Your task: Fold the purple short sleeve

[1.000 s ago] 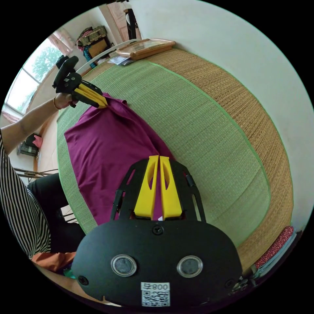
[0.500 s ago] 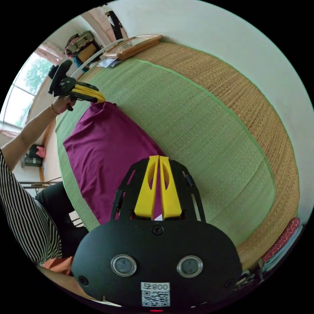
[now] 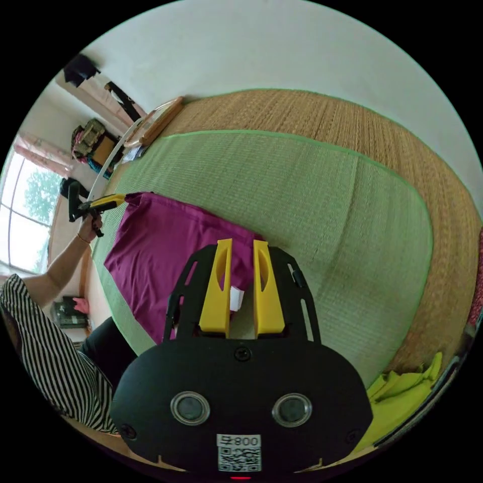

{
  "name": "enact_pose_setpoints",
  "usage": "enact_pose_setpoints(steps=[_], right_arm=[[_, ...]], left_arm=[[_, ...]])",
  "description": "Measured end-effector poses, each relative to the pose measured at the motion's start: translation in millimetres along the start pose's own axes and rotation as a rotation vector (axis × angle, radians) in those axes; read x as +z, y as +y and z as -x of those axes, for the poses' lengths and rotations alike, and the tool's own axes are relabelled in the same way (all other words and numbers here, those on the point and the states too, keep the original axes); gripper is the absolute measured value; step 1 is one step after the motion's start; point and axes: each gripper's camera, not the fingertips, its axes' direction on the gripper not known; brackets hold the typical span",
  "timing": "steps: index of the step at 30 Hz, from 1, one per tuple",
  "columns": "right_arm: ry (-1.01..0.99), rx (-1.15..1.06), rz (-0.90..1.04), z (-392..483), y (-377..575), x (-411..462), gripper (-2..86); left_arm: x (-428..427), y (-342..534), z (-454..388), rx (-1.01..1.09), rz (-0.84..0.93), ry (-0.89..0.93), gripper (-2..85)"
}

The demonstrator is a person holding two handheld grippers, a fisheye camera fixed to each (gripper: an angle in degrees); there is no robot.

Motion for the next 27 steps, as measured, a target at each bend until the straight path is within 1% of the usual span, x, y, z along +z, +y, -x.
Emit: enact_pose_setpoints(steps=[2, 5, 9, 12, 14, 17, 18, 19, 21, 24, 27], right_arm=[[-0.031, 0.039, 0.007, -10.6, 6.5, 9.1, 6.6], [-0.049, 0.078, 0.018, -20.8, 15.9, 21.5, 3.0], [-0.068, 0.116, -0.013, -27.0, 35.1, 16.8, 0.6], [-0.048, 0.131, -0.060, -28.5, 53.0, 0.1, 0.3], [-0.086, 0.157, -0.063, -35.0, 61.2, -1.8, 0.2], [-0.120, 0.216, -0.042, -45.2, 70.6, 6.1, 0.1], [-0.141, 0.234, -0.043, -47.0, 74.6, 7.9, 0.2], [-0.152, 0.238, -0.054, -46.7, 77.2, 6.9, 0.2], [-0.160, 0.218, -0.105, -37.4, 88.9, -4.0, 0.3], [-0.147, 0.189, -0.132, -23.2, 104.1, -13.4, 0.7], [-0.174, 0.186, -0.170, -9.6, 119.3, -21.1, 0.5]], left_arm=[[8.7, 6.3, 13.4, -0.048, 0.007, 0.015, 7.7], [23.4, 9.3, 30.5, -0.107, 0.043, 0.022, 4.8], [15.8, 16.2, 45.6, -0.161, -0.010, 0.031, 2.1], [4.3, 22.5, 62.1, -0.210, -0.069, 0.107, 1.9], [9.3, 23.5, 76.3, -0.274, -0.047, 0.143, 2.1], [24.3, 25.8, 93.9, -0.363, -0.013, 0.136, 3.2], [26.6, 29.3, 99.9, -0.394, -0.029, 0.156, 4.0], [24.3, 34.1, 101.4, -0.391, -0.073, 0.190, 5.1], [20.0, 41.6, 98.8, -0.362, -0.104, 0.218, 6.5], [13.7, 60.4, 92.6, -0.327, -0.138, 0.207, 7.0], [7.8, 75.8, 81.7, -0.311, -0.201, 0.150, 4.4]])
